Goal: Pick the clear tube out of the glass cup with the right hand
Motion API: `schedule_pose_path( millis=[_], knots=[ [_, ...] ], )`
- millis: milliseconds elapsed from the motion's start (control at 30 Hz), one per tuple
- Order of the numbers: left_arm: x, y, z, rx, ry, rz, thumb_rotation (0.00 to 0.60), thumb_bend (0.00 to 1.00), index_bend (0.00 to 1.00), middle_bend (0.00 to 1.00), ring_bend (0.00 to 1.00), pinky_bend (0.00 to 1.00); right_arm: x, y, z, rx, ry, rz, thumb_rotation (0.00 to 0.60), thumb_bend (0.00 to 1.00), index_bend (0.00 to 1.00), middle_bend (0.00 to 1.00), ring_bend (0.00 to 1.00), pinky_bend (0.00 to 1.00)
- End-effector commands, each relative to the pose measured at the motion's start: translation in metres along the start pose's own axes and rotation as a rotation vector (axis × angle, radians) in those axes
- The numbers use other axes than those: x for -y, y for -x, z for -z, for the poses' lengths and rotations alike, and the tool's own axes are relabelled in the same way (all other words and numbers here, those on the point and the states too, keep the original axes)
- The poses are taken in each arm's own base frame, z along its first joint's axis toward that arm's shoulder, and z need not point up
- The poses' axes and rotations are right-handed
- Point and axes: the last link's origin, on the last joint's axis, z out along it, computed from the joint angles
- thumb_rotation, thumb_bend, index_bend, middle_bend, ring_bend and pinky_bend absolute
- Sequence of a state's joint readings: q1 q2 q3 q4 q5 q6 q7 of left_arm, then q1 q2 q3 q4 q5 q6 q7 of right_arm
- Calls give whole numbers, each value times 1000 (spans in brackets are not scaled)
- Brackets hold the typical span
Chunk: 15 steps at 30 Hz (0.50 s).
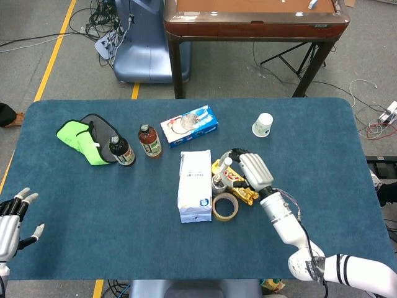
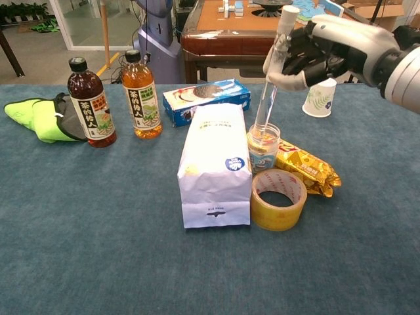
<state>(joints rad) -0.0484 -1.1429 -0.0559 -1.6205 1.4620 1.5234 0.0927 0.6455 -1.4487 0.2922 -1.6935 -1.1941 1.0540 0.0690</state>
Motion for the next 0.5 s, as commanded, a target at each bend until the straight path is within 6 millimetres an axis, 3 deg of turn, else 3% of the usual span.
schedule_pose_path(
  millis=[33,300,500],
  knots=[
    [-1,1,0,4,3,-1,600,297,181,89,165,141,6,-11,2,-33,-3,-121,600,506,675,481,334,277],
    [-4,0,-2,2,11,1,600,297,182,89,165,141,11,-32,10,-51,1,-262,600,508,695,508,387,277],
    [-3,3,-1,10,8,7,600,297,182,89,165,140,0,-49,18,-112,18,-161,600,509,702,513,390,277]
  ],
)
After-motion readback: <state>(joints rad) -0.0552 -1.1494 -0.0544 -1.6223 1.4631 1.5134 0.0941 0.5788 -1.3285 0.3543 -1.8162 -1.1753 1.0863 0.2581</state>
